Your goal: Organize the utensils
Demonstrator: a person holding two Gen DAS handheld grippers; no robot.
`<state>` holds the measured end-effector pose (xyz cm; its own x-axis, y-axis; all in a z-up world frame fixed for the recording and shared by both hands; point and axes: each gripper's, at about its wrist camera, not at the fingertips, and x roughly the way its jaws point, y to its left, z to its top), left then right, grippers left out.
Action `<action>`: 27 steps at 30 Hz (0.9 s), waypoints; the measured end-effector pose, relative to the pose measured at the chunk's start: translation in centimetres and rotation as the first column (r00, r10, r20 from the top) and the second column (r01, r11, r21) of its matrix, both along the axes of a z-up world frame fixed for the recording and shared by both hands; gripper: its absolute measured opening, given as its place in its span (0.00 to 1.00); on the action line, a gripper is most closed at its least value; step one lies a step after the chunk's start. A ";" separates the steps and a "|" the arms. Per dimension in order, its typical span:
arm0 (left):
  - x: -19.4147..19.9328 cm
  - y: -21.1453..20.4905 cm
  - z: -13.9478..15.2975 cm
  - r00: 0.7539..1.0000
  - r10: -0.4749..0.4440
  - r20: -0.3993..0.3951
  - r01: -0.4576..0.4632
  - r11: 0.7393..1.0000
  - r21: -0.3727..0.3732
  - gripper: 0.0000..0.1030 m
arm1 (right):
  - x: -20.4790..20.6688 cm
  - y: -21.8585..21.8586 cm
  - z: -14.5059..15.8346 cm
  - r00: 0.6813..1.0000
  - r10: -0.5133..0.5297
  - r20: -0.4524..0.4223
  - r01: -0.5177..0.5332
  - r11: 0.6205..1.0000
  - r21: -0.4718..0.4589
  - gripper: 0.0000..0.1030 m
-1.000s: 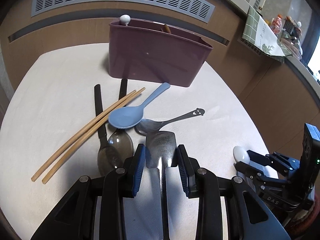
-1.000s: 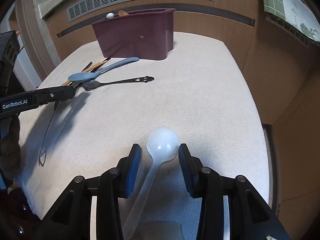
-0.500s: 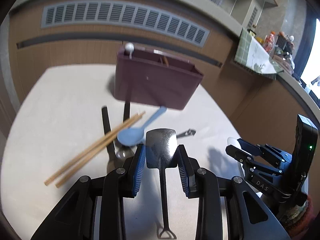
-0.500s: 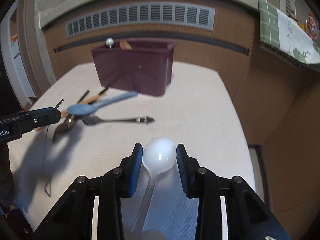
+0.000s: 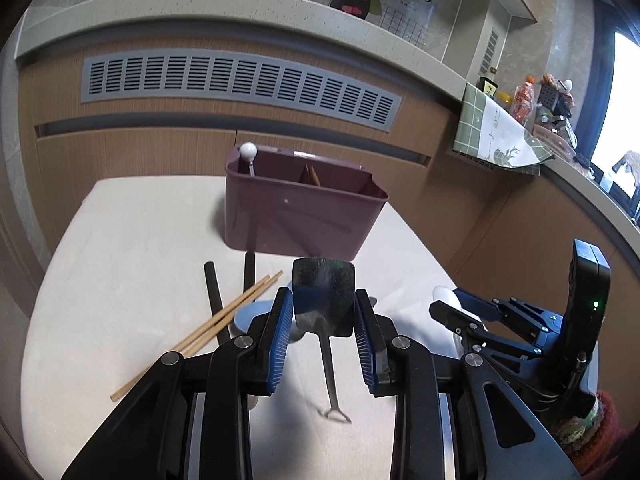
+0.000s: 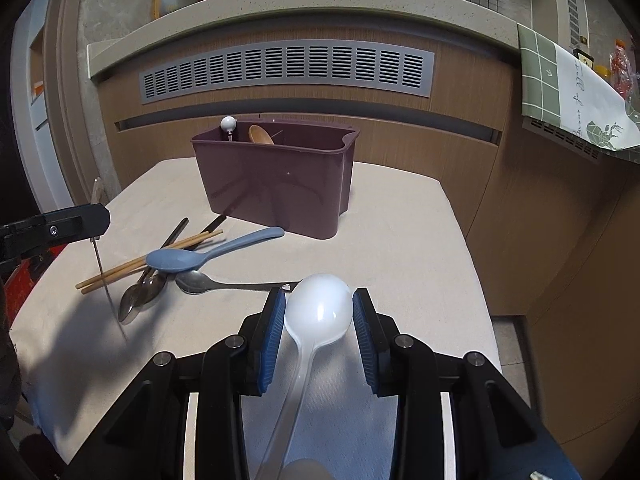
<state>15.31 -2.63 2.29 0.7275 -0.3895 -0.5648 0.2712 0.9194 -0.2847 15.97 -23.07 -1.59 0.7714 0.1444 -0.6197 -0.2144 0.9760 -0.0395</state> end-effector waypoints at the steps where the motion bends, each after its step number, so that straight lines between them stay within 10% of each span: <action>1: 0.0 -0.1 0.2 1.000 -0.002 0.004 0.002 1.000 0.002 0.30 | 0.1 0.0 0.1 1.000 0.000 0.003 0.000 1.000 0.002 0.31; 16: 3.9 1.6 4.1 0.991 0.069 0.115 -0.071 0.997 0.018 0.12 | 3.9 1.5 4.6 0.988 0.036 0.148 -0.043 0.998 0.041 0.31; 27: 6.0 11.5 -3.4 0.933 0.304 -0.190 -0.316 0.948 -0.032 0.30 | 6.5 2.2 1.4 0.995 0.084 0.045 -0.085 0.996 0.035 0.31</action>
<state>21.35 8.92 -1.13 0.7061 -0.1987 -0.6797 -0.0857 0.9288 -0.3605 22.49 -20.86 -0.15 0.7816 0.2320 -0.5790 -0.2948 0.9554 -0.0151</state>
